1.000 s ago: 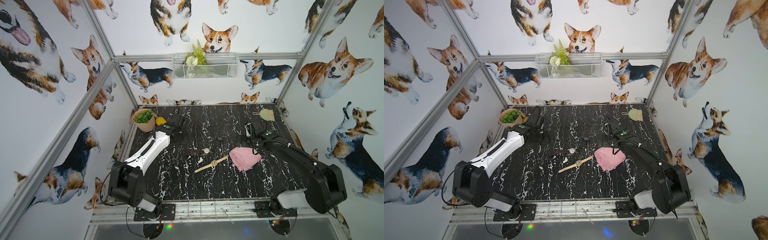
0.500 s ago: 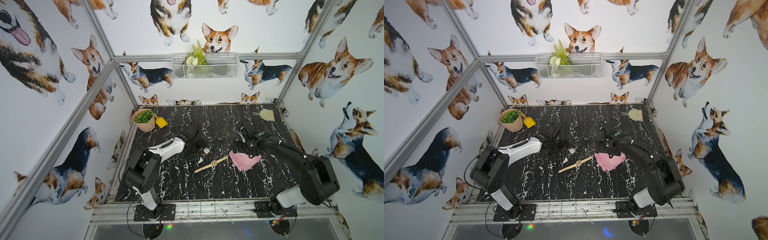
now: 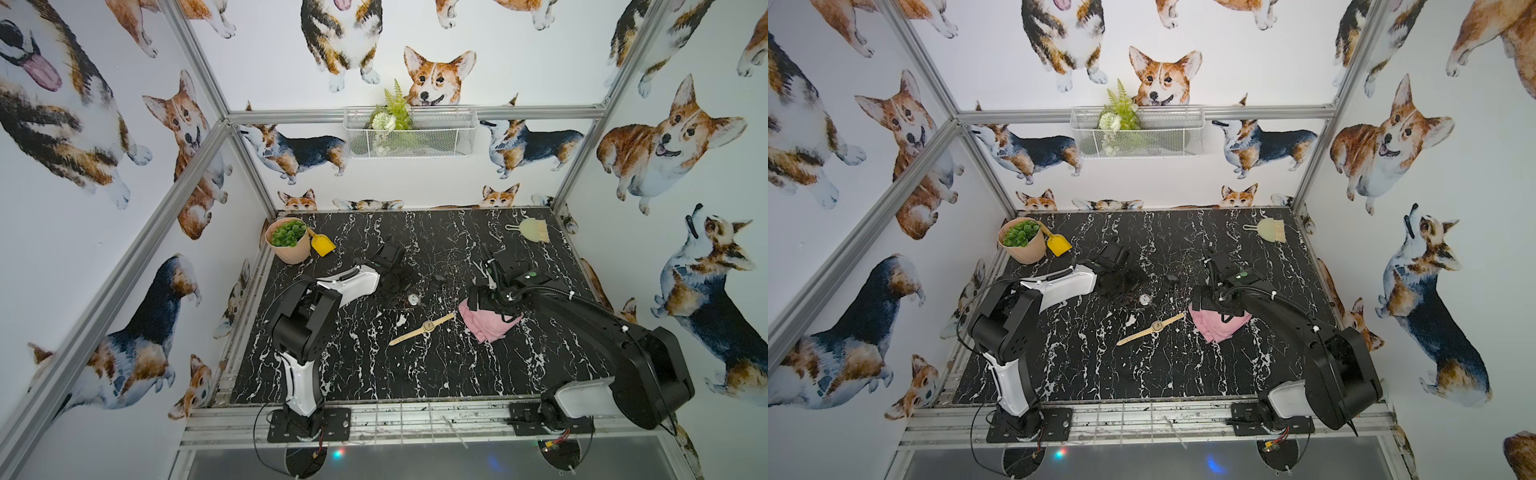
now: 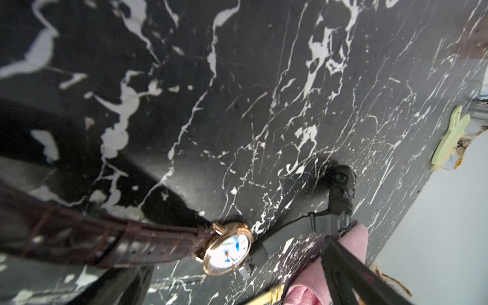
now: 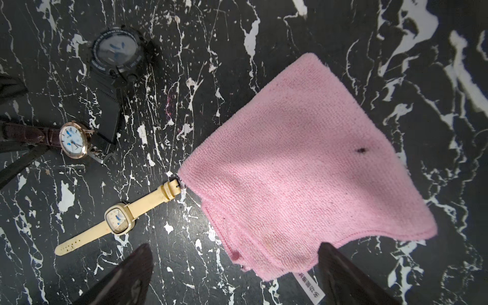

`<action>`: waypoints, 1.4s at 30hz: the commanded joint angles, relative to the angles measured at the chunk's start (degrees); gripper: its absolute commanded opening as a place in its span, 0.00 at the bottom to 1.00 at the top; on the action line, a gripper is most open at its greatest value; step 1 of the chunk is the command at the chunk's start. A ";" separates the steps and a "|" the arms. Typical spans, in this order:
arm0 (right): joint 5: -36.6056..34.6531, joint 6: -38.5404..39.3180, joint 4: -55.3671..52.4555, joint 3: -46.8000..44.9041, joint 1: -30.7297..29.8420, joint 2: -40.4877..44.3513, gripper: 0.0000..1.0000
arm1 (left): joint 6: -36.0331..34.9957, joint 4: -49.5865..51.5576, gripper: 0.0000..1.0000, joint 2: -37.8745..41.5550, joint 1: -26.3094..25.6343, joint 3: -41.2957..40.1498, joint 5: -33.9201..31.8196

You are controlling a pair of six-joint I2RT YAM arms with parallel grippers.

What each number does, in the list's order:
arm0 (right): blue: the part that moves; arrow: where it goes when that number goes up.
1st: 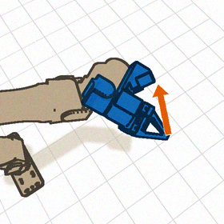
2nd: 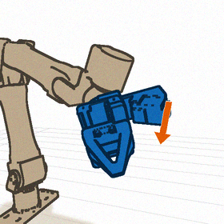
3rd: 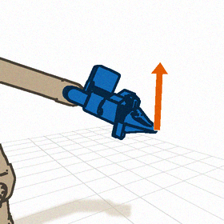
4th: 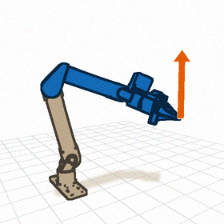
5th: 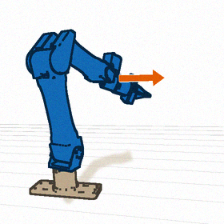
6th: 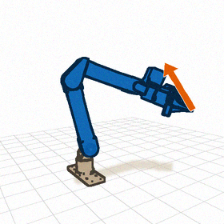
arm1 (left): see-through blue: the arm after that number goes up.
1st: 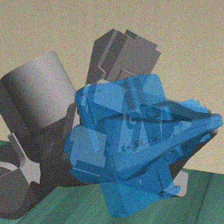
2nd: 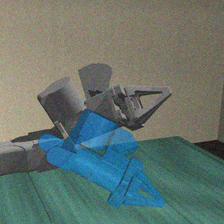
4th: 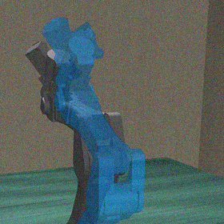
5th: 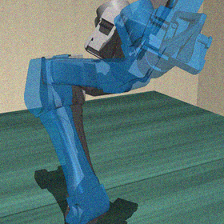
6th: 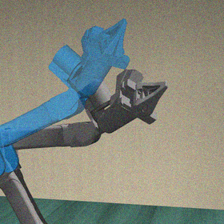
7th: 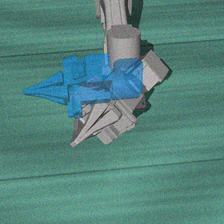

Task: Wipe the watch dial
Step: Pick up the watch at the center of the board.

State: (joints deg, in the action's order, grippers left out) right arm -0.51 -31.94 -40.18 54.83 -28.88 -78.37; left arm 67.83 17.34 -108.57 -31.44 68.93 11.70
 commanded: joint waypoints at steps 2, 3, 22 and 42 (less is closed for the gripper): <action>-0.87 0.14 -1.12 -1.09 -0.12 1.39 1.00 | -5.13 10.61 0.93 -1.12 1.65 0.72 -7.63; -0.81 0.17 -1.21 -1.17 -0.09 1.53 1.00 | -5.50 11.11 0.90 -1.27 1.97 0.69 -7.98; 0.98 2.54 -3.19 -1.38 -0.05 1.17 1.00 | -14.71 24.40 0.31 -11.84 2.77 13.64 -12.20; 1.25 1.43 -4.60 -5.69 -0.08 5.30 1.00 | -24.04 20.16 0.45 -11.64 2.87 12.55 -10.78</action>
State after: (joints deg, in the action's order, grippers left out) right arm 1.32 -29.87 -43.31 49.82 -28.86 -73.97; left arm 45.91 37.30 -118.37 -28.88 82.83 3.51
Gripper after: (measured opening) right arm 0.996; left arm 0.434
